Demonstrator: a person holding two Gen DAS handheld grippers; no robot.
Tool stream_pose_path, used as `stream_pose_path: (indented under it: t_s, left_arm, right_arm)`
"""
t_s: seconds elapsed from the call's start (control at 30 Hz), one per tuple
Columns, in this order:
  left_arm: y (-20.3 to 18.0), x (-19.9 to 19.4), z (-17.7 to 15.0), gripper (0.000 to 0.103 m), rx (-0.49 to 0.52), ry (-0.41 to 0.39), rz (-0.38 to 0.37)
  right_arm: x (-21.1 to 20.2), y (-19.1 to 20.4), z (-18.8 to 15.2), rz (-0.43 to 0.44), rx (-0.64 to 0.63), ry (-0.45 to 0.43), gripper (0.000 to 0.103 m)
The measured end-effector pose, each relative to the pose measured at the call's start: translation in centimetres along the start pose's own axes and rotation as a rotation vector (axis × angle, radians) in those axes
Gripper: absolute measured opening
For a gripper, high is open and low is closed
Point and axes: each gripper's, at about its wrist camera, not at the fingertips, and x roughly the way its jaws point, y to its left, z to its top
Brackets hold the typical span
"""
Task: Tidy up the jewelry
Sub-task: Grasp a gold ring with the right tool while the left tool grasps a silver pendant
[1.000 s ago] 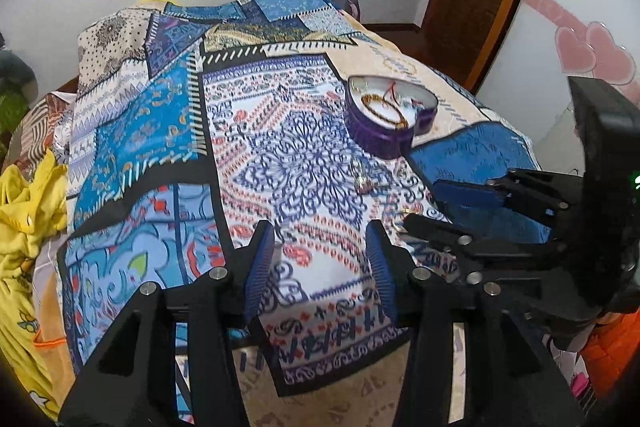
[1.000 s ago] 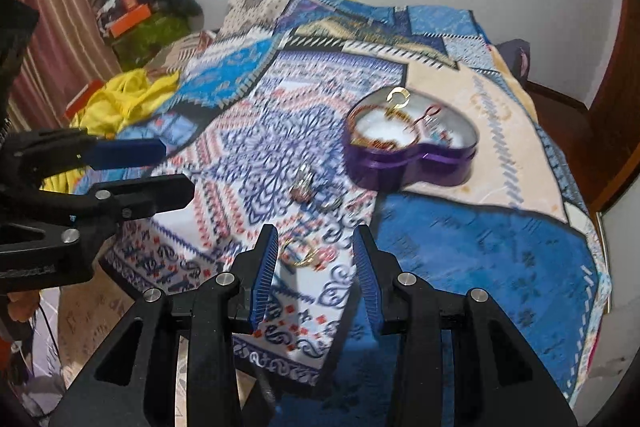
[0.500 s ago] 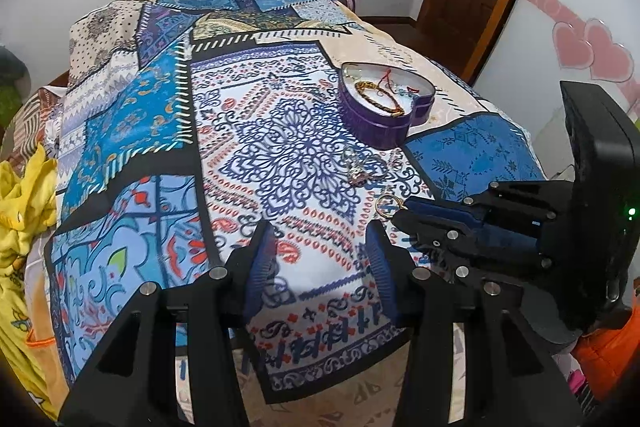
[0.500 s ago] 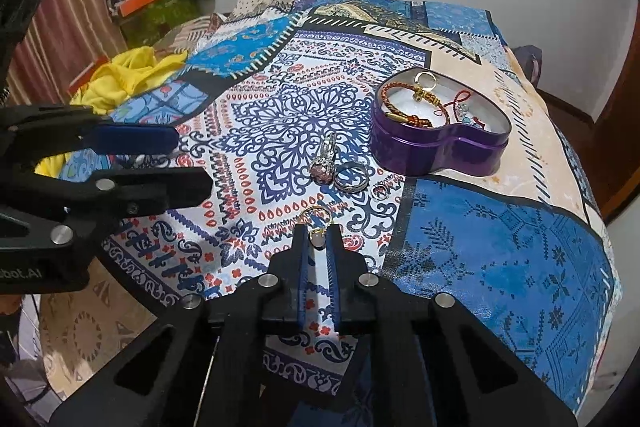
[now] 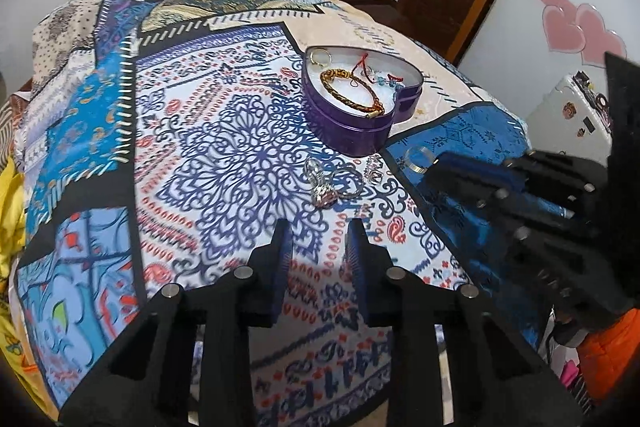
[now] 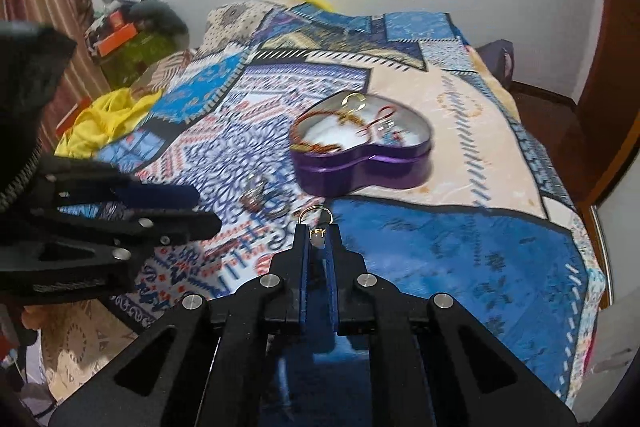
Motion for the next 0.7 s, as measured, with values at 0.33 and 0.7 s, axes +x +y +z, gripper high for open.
stream_pose_path:
  t_s: [0.33, 0.7]
  left_arm:
    - [-0.5, 2.2, 1.4, 0.023, 0.012, 0.014, 0.001]
    - [-0.5, 1.6, 1.0, 0.015, 0.01, -0.014, 0.045]
  right_arm:
    - [-0.4, -1.7, 0.6, -0.006, 0.028, -0.029, 0.007]
    - [-0.9, -2.2, 0.6, -0.007, 0.041, -0.042, 0.007]
